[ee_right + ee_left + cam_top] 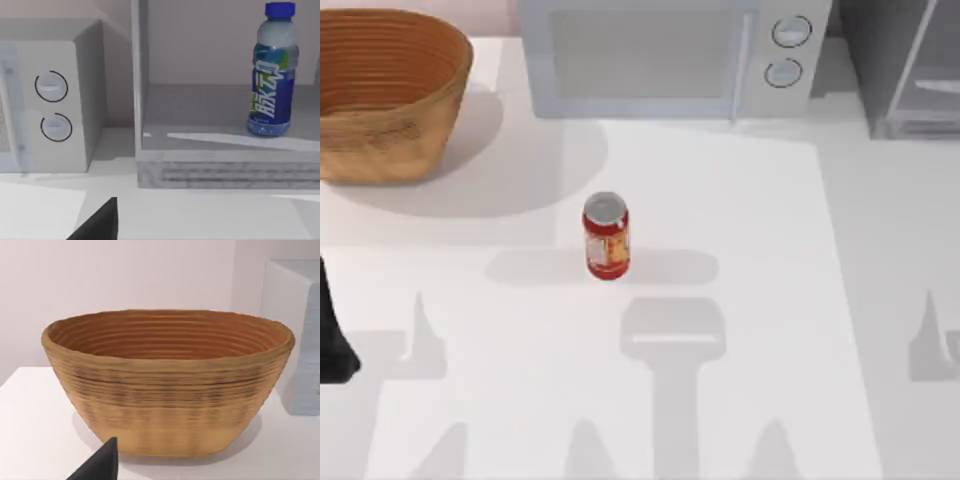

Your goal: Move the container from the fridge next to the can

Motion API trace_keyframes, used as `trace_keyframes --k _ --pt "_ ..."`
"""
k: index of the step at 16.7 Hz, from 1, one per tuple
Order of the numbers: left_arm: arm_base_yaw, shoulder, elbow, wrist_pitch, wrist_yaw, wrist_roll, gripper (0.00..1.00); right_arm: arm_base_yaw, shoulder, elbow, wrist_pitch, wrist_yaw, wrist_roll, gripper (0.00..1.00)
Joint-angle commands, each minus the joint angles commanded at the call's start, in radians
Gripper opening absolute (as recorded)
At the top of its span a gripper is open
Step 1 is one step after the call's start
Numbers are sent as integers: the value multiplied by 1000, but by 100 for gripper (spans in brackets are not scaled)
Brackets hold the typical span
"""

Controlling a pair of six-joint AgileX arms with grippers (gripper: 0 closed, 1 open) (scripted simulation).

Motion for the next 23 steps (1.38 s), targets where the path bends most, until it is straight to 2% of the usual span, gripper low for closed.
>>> trace_keyframes --k 5,9,23 --pt "0 0 0 0 0 0 100 -14 62 45 50 -7 -1 100" --pt "0 0 0 0 0 0 100 -52 293 184 203 -38 -2 100" --pt "0 0 0 0 0 0 100 -230 1847 863 954 -204 -9 100"
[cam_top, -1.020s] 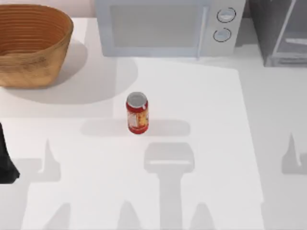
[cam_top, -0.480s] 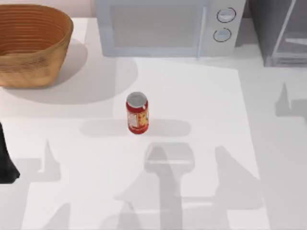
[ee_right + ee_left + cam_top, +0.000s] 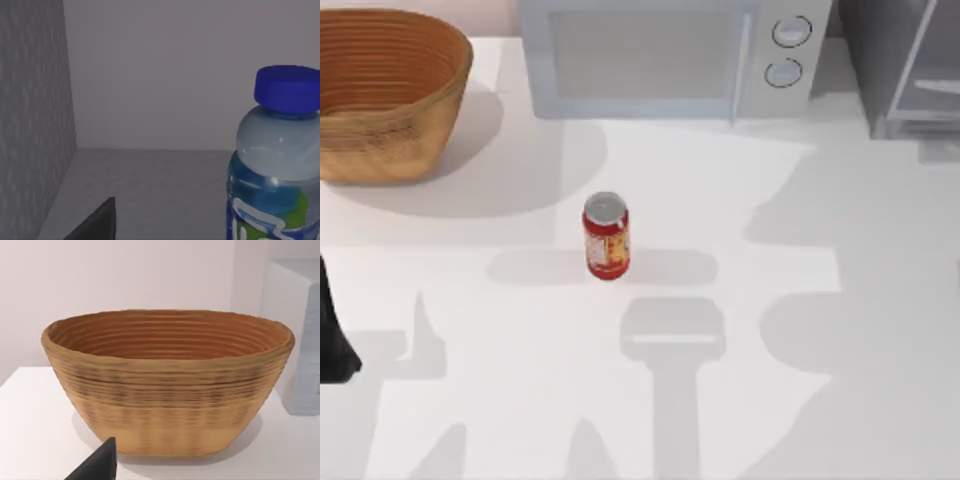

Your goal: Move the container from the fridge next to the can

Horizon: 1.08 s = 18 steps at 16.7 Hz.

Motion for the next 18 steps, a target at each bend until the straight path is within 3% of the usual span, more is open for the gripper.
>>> trace_keyframes --k 6,13,18 --pt "0 0 0 0 0 0 100 -46 335 170 187 -37 -3 100" --pt "0 0 0 0 0 0 100 -45 362 184 200 -38 -4 100" --pt "0 0 0 0 0 0 100 -35 428 314 140 -24 -4 100"
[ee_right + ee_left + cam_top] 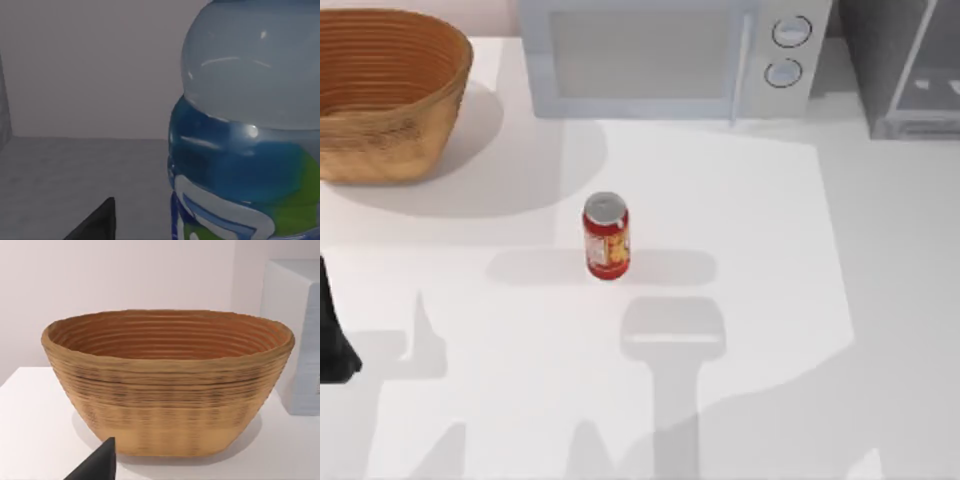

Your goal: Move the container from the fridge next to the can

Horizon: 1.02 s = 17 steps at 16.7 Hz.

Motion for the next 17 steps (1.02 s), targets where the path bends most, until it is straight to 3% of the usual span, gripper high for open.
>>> trace_keyframes --k 5,10,17 --pt "0 0 0 0 0 0 100 15 77 157 -80 16 -1 100" --pt "0 0 0 0 0 0 100 17 83 171 -88 17 -1 100" --pt "0 0 0 0 0 0 100 17 83 171 -88 17 -1 47"
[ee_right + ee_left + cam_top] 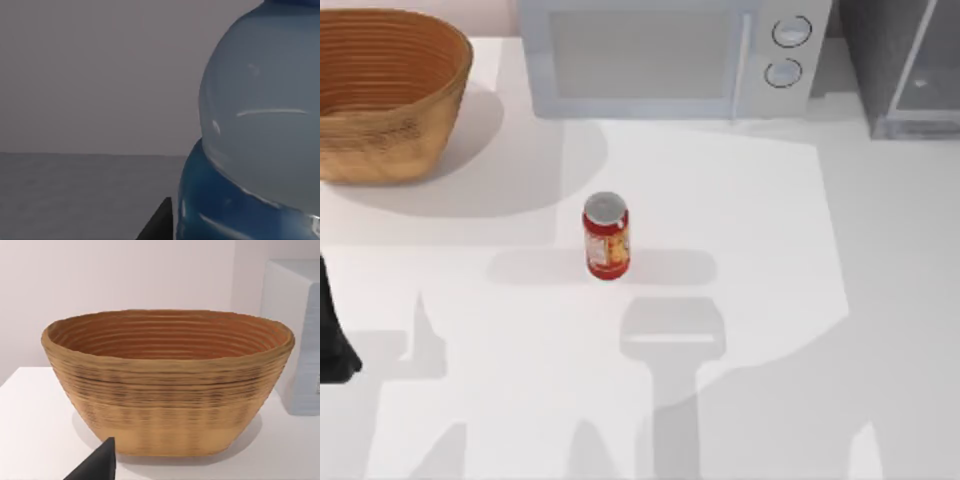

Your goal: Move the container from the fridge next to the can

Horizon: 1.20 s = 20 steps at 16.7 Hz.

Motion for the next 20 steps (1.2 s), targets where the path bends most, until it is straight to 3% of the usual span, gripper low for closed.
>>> trace_keyframes --k 6,16,20 --pt "0 0 0 0 0 0 100 0 0 0 0 0 0 2" --pt "0 0 0 0 0 0 100 -4 -5 0 -3 0 1 0" --pt "0 0 0 0 0 0 100 -3 -73 15 -86 -1 2 0"
